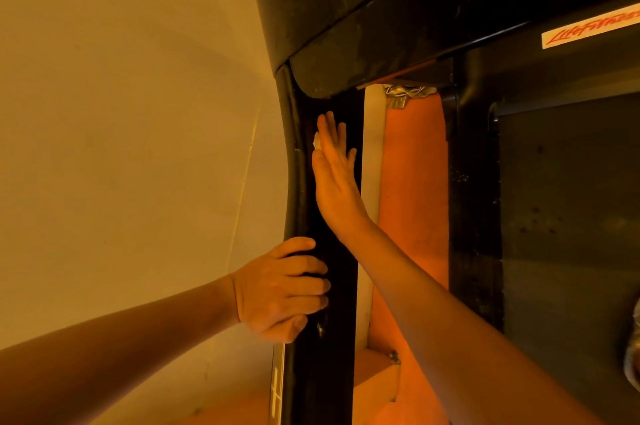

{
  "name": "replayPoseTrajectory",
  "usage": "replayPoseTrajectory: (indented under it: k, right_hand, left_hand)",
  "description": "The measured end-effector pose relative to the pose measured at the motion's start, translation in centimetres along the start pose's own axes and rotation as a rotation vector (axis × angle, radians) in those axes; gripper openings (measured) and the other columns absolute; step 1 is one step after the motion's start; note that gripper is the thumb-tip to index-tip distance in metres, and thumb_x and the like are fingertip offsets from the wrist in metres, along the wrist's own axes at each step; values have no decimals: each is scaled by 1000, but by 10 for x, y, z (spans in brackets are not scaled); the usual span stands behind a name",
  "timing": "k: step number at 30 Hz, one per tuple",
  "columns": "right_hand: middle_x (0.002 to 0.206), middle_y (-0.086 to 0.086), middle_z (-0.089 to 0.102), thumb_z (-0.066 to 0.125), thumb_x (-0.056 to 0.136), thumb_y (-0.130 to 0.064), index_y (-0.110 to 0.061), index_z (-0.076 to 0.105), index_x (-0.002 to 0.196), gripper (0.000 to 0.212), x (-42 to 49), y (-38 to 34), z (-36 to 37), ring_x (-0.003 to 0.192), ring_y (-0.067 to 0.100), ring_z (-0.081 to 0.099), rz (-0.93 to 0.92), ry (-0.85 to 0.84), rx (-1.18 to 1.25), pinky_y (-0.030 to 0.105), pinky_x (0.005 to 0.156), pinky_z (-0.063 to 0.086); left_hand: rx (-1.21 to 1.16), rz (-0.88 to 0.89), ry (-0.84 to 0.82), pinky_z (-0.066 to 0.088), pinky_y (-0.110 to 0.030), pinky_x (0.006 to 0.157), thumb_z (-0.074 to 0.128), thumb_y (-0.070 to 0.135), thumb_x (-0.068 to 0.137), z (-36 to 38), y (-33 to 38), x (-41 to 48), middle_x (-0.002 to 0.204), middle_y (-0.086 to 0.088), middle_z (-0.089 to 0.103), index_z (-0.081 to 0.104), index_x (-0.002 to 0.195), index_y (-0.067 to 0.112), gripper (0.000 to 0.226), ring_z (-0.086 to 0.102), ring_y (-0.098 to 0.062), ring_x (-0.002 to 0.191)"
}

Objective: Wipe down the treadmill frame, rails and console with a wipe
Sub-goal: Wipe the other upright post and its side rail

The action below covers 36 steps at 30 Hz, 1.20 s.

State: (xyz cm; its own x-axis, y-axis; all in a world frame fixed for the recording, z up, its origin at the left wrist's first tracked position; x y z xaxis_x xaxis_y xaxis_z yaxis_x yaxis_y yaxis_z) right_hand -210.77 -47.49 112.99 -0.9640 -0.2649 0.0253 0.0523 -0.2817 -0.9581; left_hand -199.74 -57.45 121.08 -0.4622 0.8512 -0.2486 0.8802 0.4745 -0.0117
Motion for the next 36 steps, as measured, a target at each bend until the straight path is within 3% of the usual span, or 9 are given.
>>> replayPoseTrajectory:
  k: [4, 9, 14, 19, 23, 25, 27, 31, 36]
  right_hand:
    - [159, -25, -14, 5, 101, -66, -37, -7, 153, 61, 2, 2, 3, 148, -5, -22, -62, 8, -113, 23, 118, -22]
    - [161, -23, -14, 8, 97, -55, -39, -9, 151, 59, -6, 5, -4, 145, -9, -26, -66, -75, -105, 29, 121, -21]
    - [169, -10, -1, 25, 93, -30, -23, 9, 160, 69, -2, -1, -11, 153, 5, -12, 23, -77, 43, 36, 123, -13]
    - [170, -6, 11, 32, 104, -37, -32, 17, 154, 53, -6, 11, -9, 157, 11, -2, 24, 35, 139, 39, 126, -5]
    - [162, -12, 27, 39, 107, -33, -31, 36, 150, 43, -5, 19, -7, 157, 13, 10, 7, 126, 148, 47, 129, 4]
    - [165, -7, 26, 35, 108, -32, -23, 36, 154, 47, -5, 19, -7, 155, 8, 10, -14, 110, 112, 37, 129, 4]
    - [168, -6, 14, 28, 109, -32, -19, 25, 159, 52, -7, 16, -6, 156, 7, 2, -49, 48, 41, 26, 126, -4]
    - [167, -14, -10, 15, 106, -46, -32, -1, 157, 56, -10, 11, -6, 154, 5, -18, -106, -87, -108, 21, 120, -19]
    - [171, -4, -6, 15, 107, -42, -23, -1, 160, 58, 13, -1, -8, 149, -1, -18, -89, -89, -128, 12, 115, -20]
  left_hand:
    - [0, 4, 20, 24, -43, 121, 36, 26, 97, 0, -1, 0, 95, -3, 74, 79, 87, 15, 45, 62, -23, 104]
    - [-2, 24, 17, 24, -42, 120, 48, 27, 82, 0, -1, 1, 94, -3, 74, 79, 86, 15, 34, 63, -23, 103]
    - [1, 18, 18, 23, -42, 121, 46, 27, 82, 1, -1, 1, 93, -3, 74, 79, 85, 15, 35, 62, -23, 102]
    - [5, 20, 21, 25, -43, 119, 47, 28, 83, 2, -1, 0, 92, -3, 74, 79, 85, 15, 34, 62, -23, 103]
    - [21, 22, 22, 24, -43, 120, 45, 27, 83, 3, -2, 0, 92, -3, 74, 78, 84, 15, 35, 61, -23, 103]
    - [18, 20, 33, 24, -43, 120, 40, 26, 91, 5, -2, -2, 93, -3, 74, 78, 85, 15, 40, 61, -23, 103]
    - [11, 8, 45, 24, -43, 121, 29, 27, 100, 7, -2, -3, 93, -3, 74, 78, 85, 15, 53, 62, -23, 103]
    - [24, 1, 47, 24, -43, 120, 25, 29, 102, 6, -2, -2, 92, -3, 73, 77, 85, 15, 57, 61, -23, 102]
    - [24, -2, 67, 24, -43, 120, 24, 28, 102, 5, -1, -1, 91, -4, 74, 78, 83, 14, 58, 61, -23, 102]
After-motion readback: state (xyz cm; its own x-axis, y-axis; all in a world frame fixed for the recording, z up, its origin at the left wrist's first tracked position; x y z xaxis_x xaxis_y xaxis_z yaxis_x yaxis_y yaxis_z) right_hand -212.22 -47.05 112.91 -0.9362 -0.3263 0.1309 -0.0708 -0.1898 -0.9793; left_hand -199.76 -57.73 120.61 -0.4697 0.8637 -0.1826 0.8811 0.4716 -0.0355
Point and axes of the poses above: each hand's wrist, its own x-axis towards the middle knuckle, its own z-axis out of the palm, y = z × x, the point moved 1 cm from there along x, towards the middle knuckle
